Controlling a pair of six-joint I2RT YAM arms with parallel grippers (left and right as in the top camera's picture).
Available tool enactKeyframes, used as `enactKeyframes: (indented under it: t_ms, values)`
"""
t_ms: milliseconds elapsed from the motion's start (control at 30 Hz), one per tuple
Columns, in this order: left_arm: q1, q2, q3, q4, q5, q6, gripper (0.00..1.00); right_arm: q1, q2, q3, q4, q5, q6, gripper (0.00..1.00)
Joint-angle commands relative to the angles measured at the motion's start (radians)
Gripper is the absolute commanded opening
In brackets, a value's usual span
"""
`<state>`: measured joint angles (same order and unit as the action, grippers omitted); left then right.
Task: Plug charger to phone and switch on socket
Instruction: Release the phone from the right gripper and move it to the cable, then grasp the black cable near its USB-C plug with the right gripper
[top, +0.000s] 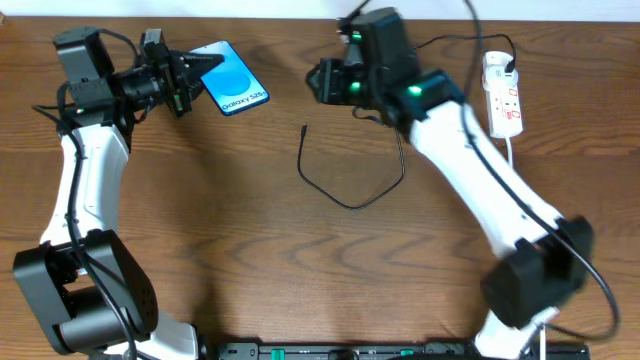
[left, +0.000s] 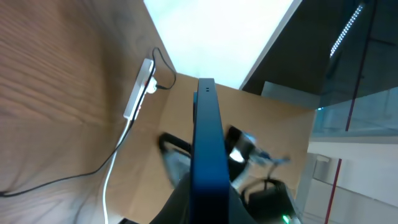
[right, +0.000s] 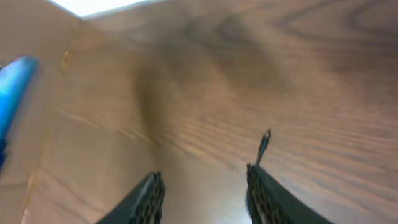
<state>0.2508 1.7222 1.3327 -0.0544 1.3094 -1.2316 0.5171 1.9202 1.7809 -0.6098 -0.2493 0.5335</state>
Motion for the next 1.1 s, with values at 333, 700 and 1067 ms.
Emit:
enactKeyframes:
  t_ms: [333,700,1067]
  values:
    - [0.048,-0.012,0.006,0.008,0.068,0.053,0.07,0.131,0.331,0.144,-0.039,0.183,0.031,0.34]
    - [0.048,-0.012,0.006,0.008,0.068,0.061,0.07,0.184,0.417,0.144,-0.067,0.386,0.103,0.2]
    - [0.047,-0.012,0.006,0.008,0.076,0.072,0.08,0.174,0.443,0.143,-0.056,0.398,0.173,0.22]
